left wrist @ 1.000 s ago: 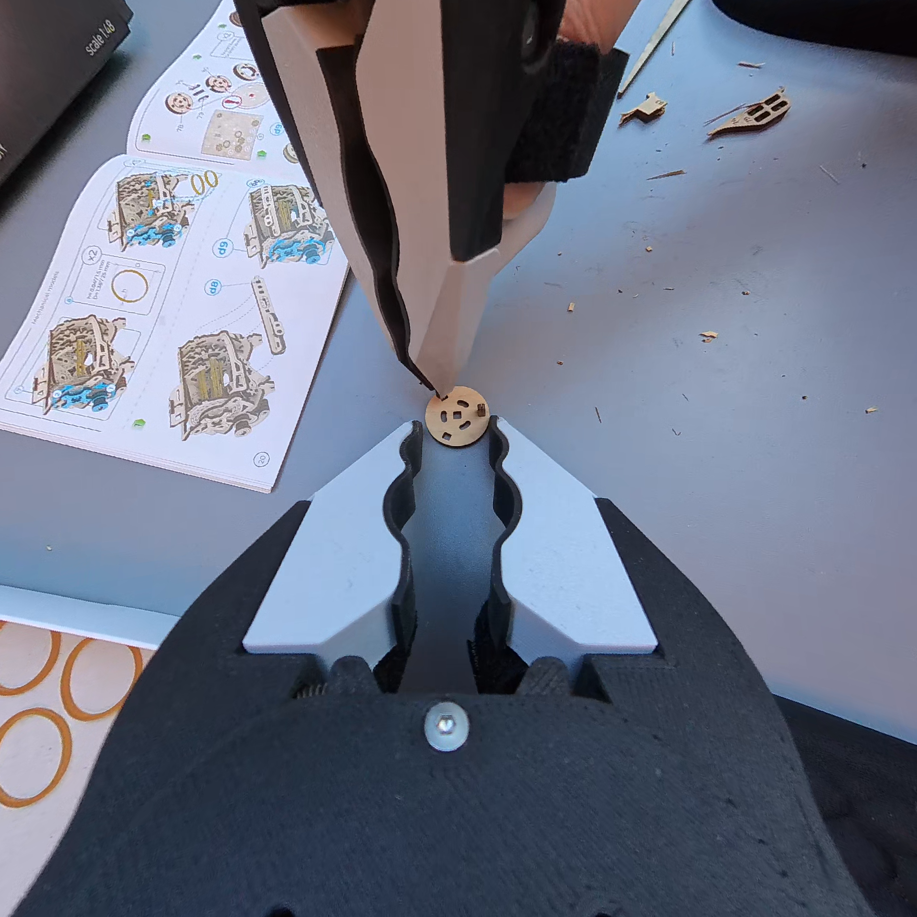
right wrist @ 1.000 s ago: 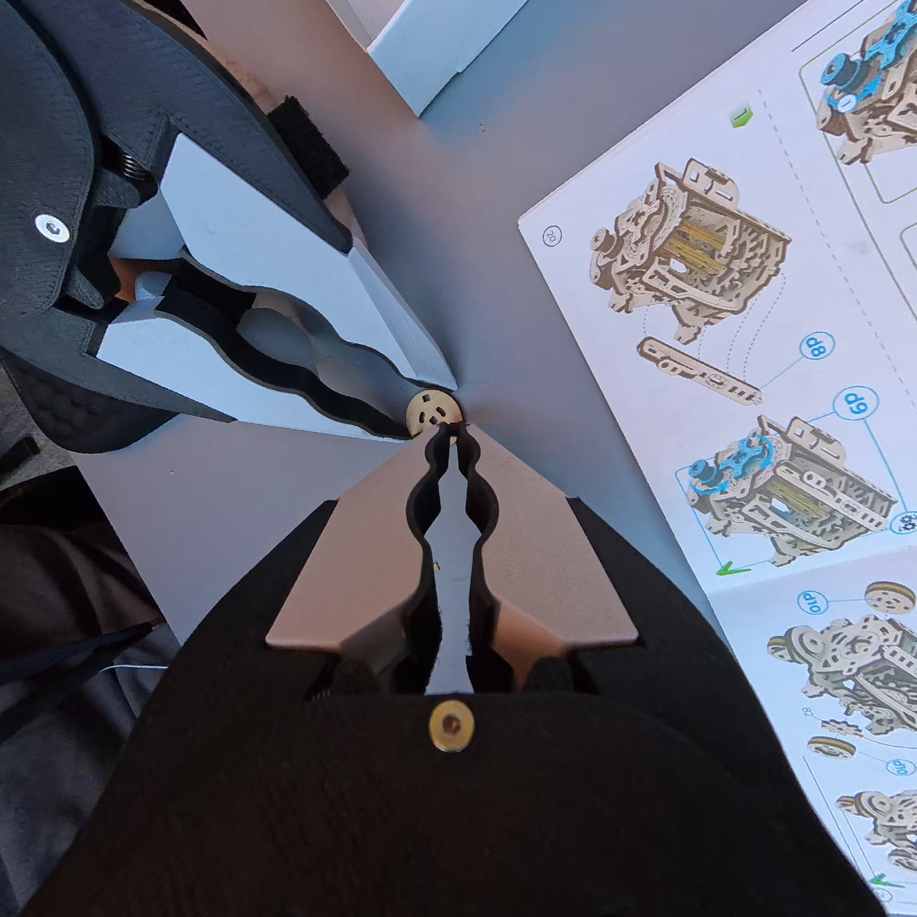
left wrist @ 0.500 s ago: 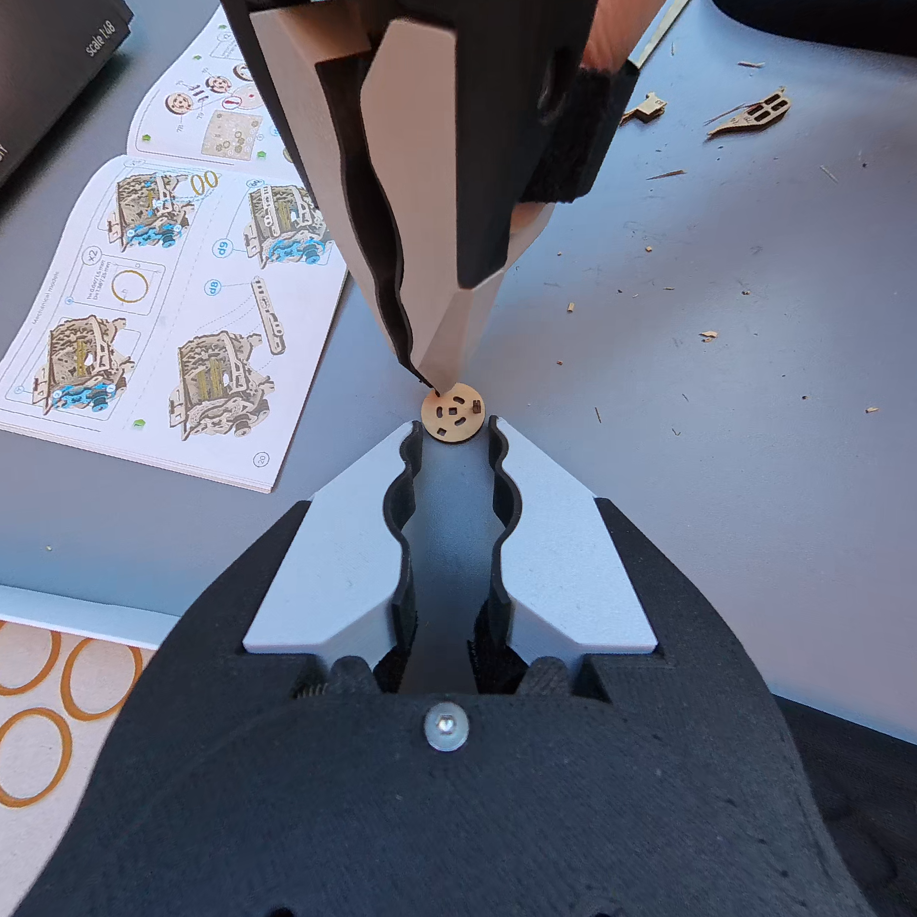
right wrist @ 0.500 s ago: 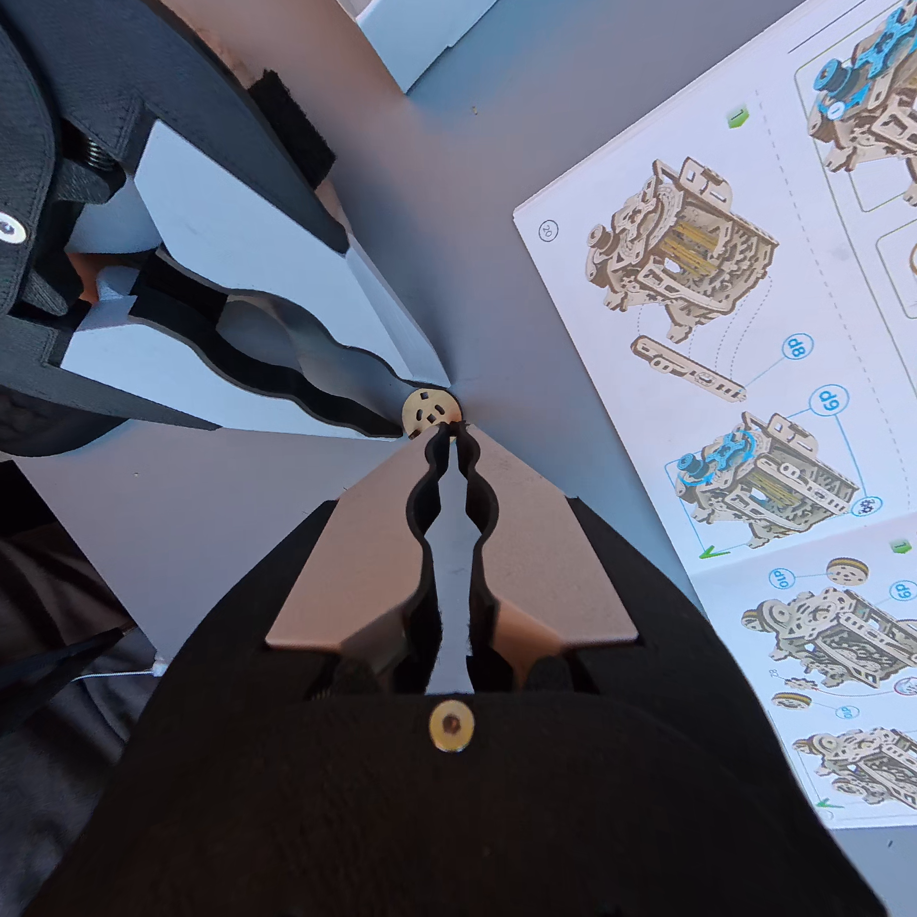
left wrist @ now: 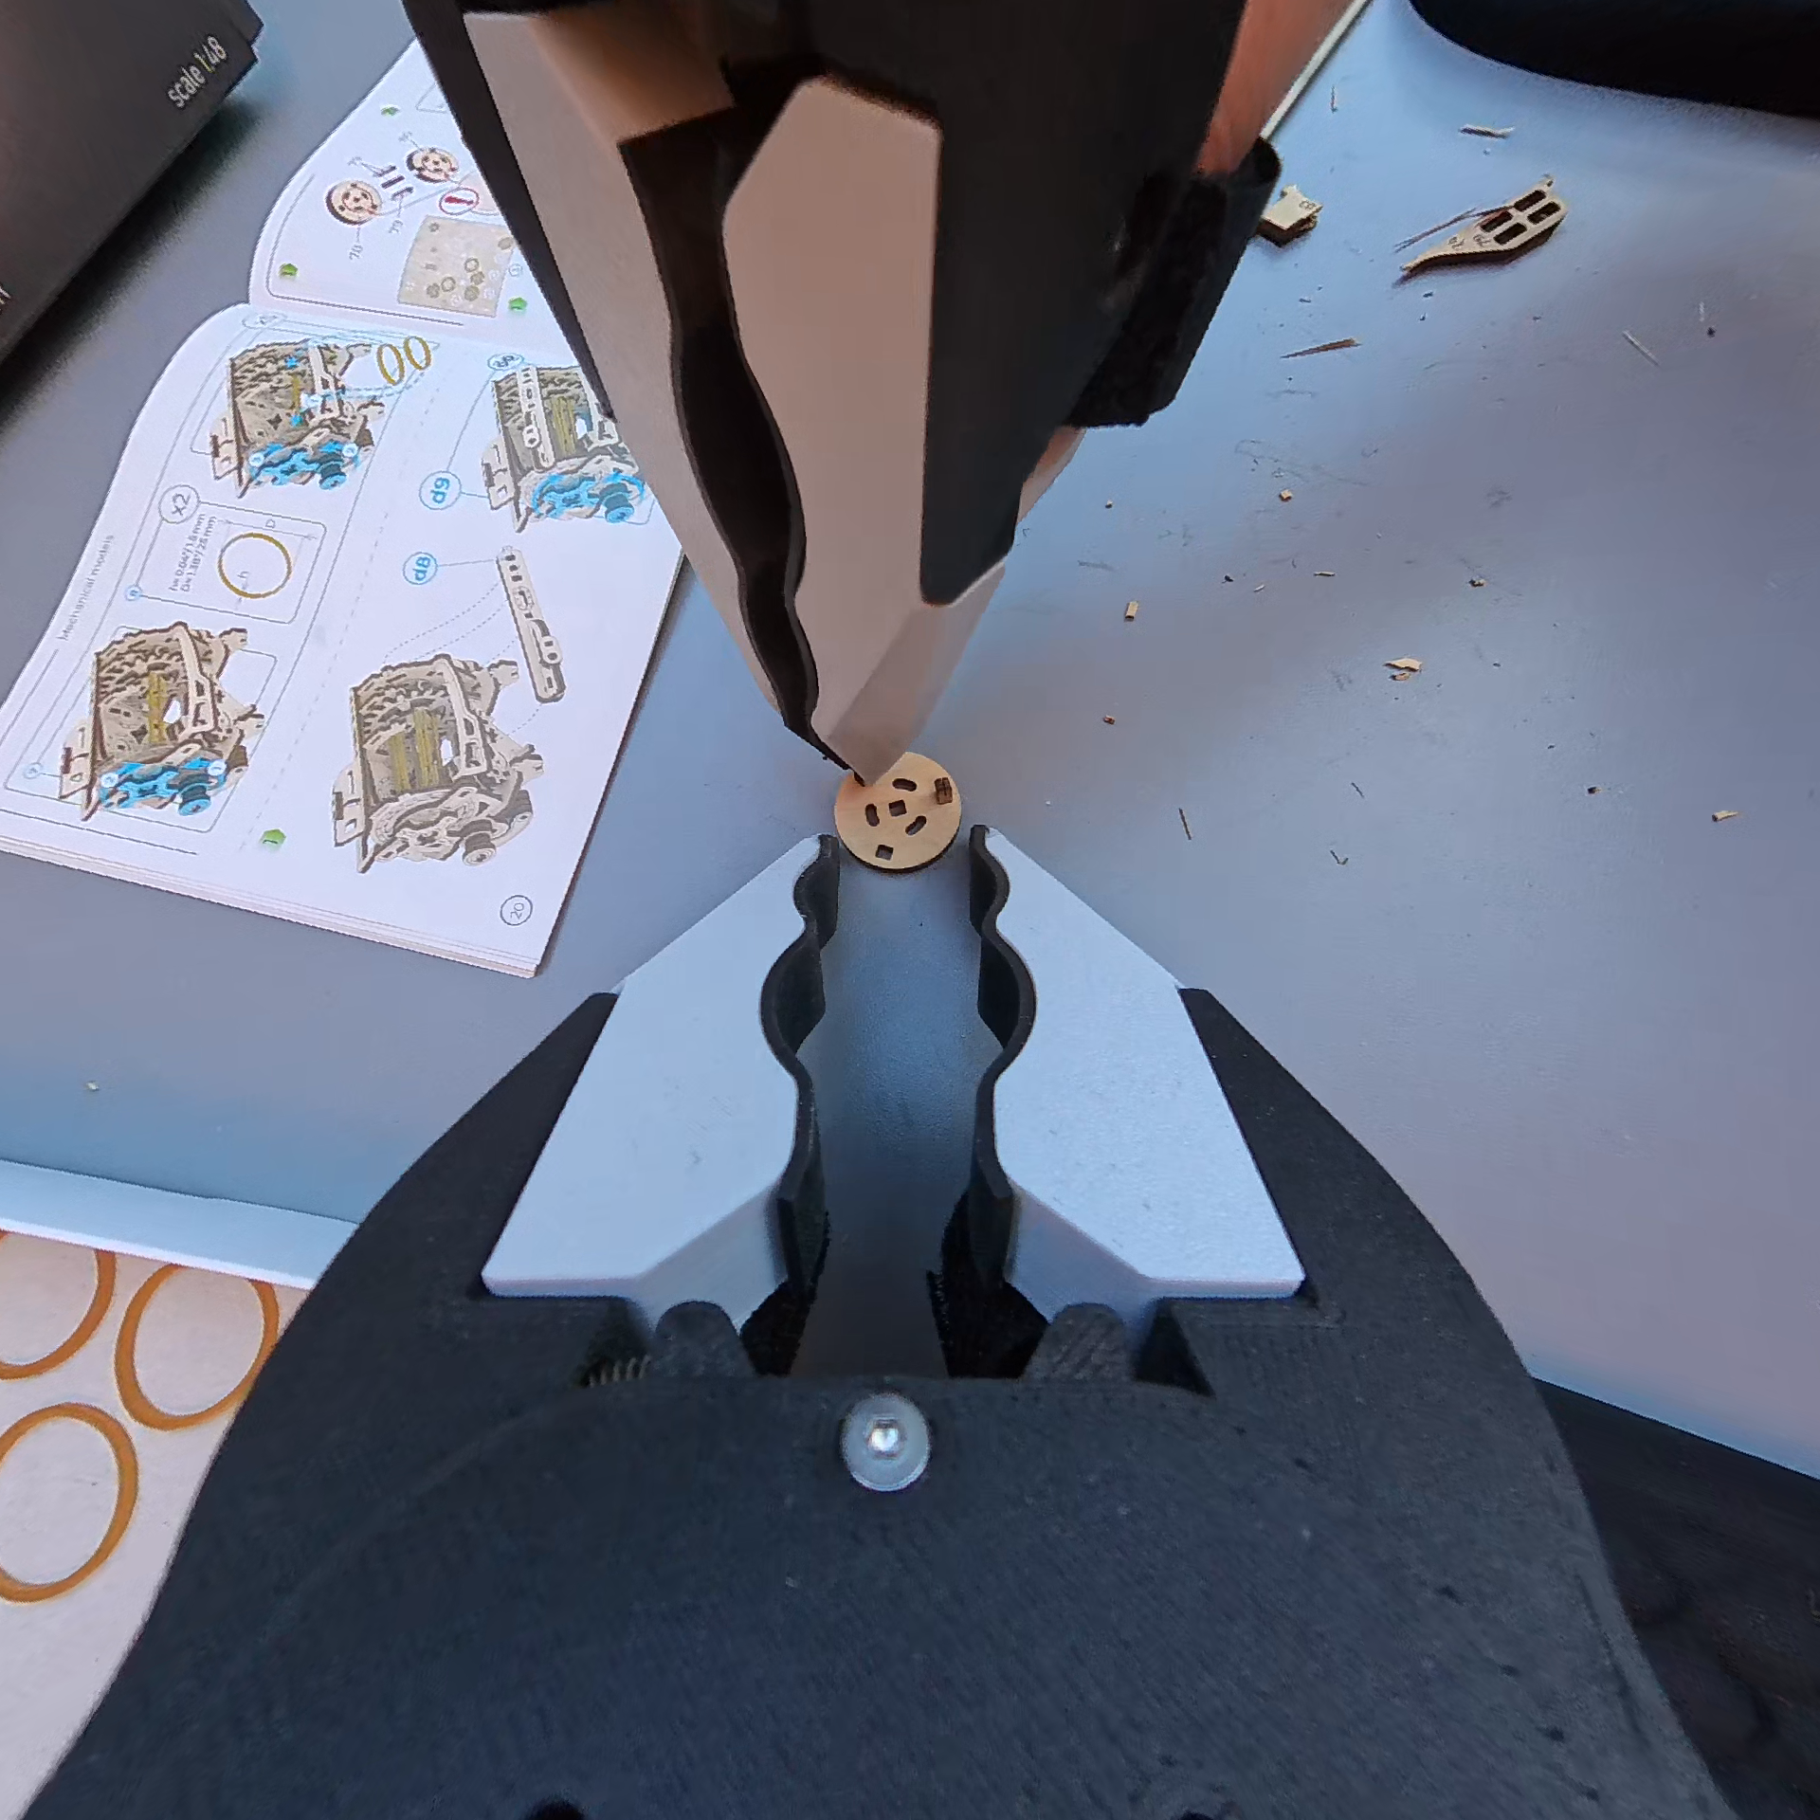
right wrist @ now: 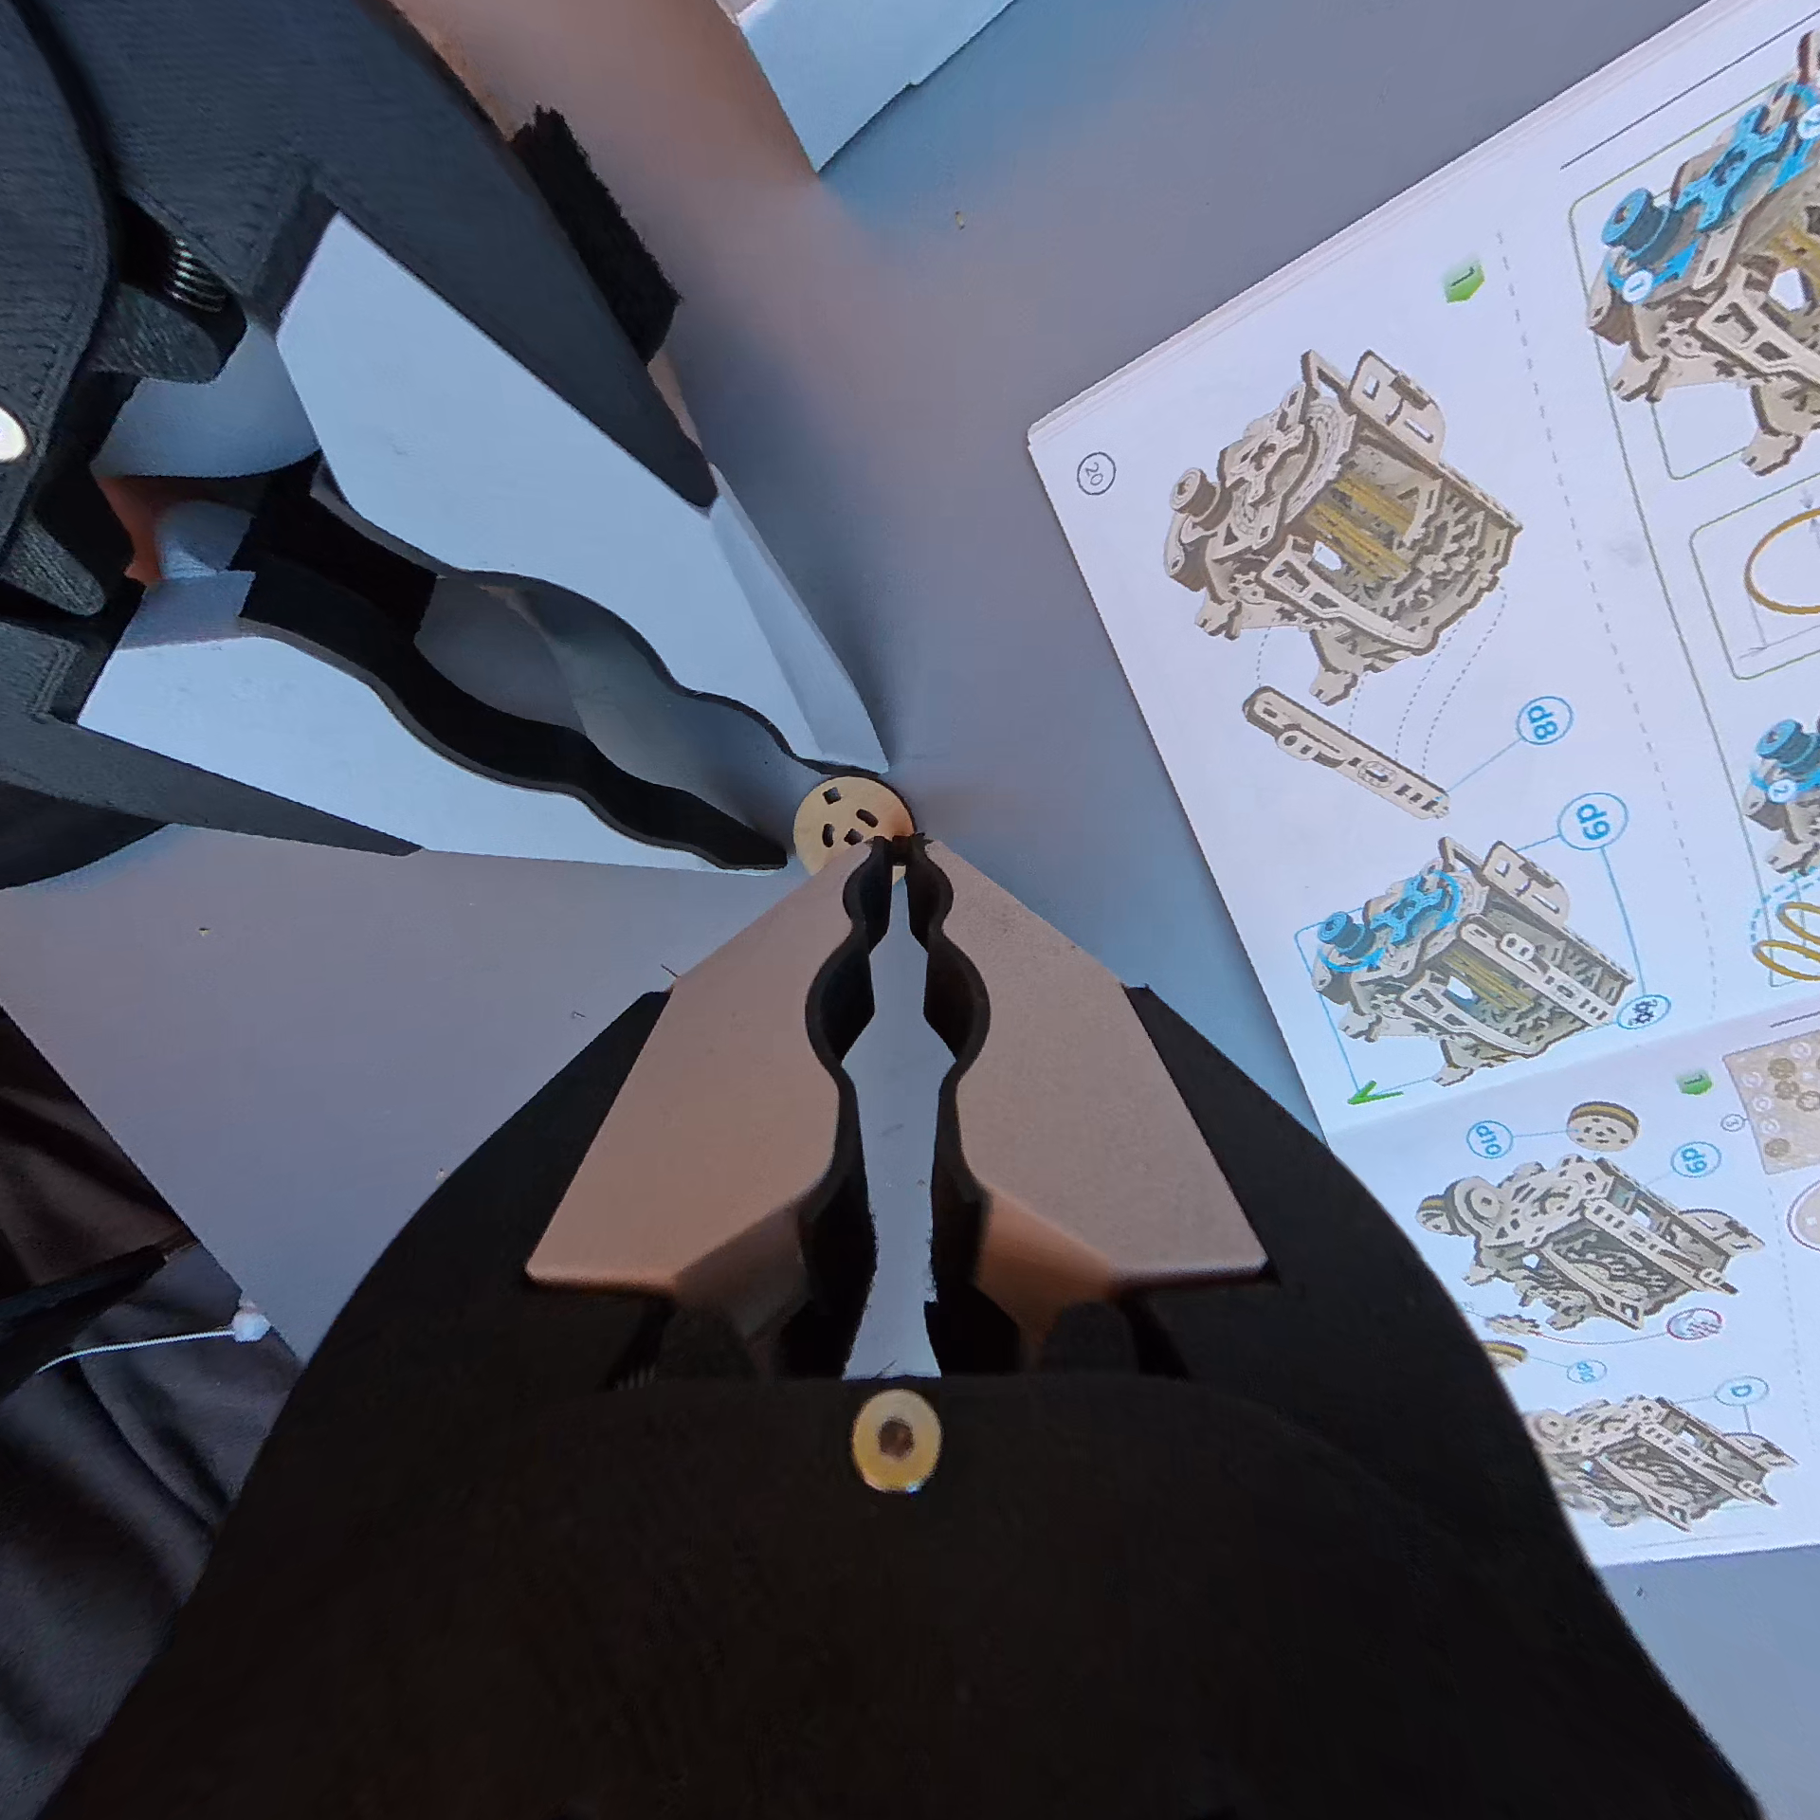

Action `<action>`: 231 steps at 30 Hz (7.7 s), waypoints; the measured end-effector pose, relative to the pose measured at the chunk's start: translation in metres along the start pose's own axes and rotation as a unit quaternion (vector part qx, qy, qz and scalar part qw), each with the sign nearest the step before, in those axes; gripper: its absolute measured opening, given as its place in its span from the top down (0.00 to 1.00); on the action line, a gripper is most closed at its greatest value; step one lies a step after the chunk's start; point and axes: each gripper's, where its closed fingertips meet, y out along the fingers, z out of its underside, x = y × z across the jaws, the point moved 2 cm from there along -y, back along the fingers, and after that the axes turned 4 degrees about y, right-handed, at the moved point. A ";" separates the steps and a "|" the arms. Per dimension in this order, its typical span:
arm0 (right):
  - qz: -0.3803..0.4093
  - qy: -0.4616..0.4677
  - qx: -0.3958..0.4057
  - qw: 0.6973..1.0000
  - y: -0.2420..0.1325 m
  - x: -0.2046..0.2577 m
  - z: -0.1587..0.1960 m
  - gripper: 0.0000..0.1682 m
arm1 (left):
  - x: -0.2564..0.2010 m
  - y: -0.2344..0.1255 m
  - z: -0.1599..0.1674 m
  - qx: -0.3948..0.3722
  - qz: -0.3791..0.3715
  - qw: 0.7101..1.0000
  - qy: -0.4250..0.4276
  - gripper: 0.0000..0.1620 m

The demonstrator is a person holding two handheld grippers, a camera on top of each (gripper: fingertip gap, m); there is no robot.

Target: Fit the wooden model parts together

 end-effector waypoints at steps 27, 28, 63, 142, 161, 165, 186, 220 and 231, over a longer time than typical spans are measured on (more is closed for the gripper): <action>0.135 -0.030 0.040 0.990 0.001 0.004 0.000 0.99 | -0.064 -0.058 0.014 0.011 0.269 0.962 -0.054 0.86; 0.135 -0.034 0.045 0.989 0.001 0.004 0.000 0.99 | -0.065 -0.062 0.013 0.002 0.278 0.959 -0.056 0.88; 0.134 -0.056 0.062 0.987 0.005 0.004 -0.005 0.97 | -0.061 -0.078 0.014 -0.023 0.307 0.947 -0.090 0.85; 0.000 -0.270 -0.324 0.907 -0.061 0.054 0.014 0.99 | -0.026 -0.052 -0.048 -0.153 0.061 0.983 0.082 0.99; 0.012 -0.271 -0.353 0.896 -0.072 0.050 0.011 0.99 | -0.023 -0.067 -0.058 -0.171 0.020 0.979 0.106 0.95; 0.011 -0.275 -0.350 0.895 -0.070 0.051 0.011 0.99 | -0.023 -0.064 -0.058 -0.161 0.012 0.980 0.117 0.96; -0.033 -0.263 -0.446 0.855 -0.101 0.052 0.008 0.80 | -0.016 -0.078 -0.071 -0.215 -0.015 0.970 0.112 1.00; -0.180 -0.215 -0.517 0.809 -0.110 0.057 0.006 1.00 | -0.016 -0.092 -0.088 -0.225 -0.120 0.948 0.191 0.87; -0.339 -0.091 -0.471 0.809 -0.112 0.046 0.007 1.00 | -0.020 -0.080 -0.090 -0.165 -0.229 0.903 0.323 0.97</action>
